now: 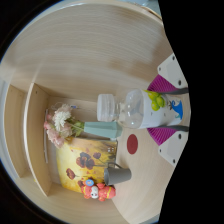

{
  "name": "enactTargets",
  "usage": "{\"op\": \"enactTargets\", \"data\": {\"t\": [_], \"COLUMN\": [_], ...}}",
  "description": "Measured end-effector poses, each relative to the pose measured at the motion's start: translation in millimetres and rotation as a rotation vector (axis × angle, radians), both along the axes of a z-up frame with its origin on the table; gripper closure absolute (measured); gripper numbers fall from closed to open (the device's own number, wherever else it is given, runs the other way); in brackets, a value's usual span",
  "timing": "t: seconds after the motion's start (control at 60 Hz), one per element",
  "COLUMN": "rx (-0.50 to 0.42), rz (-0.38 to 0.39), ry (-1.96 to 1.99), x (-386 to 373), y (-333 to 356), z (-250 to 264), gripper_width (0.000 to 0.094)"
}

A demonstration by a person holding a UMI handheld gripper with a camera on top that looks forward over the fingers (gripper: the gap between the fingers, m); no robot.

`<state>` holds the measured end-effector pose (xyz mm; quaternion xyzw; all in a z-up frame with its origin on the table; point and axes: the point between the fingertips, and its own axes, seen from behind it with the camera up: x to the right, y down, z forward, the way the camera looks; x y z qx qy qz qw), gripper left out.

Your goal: Pour water

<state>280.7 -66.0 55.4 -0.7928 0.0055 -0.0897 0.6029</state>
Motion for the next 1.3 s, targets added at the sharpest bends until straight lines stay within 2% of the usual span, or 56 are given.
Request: {"op": "enactTargets", "data": {"t": [0.217,0.317,0.467,0.733,0.867,0.967,1.15,1.3], "rx": [-0.048,-0.073,-0.113,-0.189,-0.156,-0.118,-0.116,-0.126], "rz": [-0.057,-0.049,0.025,0.228,0.299,0.336,0.358,0.360], "ry": [-0.136,-0.283,-0.621,-1.347,-1.646,-1.851,-2.167,-2.171], "x": [1.6,-11.4,-46.7,-120.0,-148.6,-165.1,-173.3,-167.9], "y": [16.3,41.7,93.4,170.3,195.8,207.1,219.4,220.5], "z": [9.3,30.5,70.9,112.9,123.9,133.1,134.6,130.6], "gripper_width": [0.0504,0.0504,0.0505,0.0506,0.0506,0.0506,0.0506,0.0506]}}
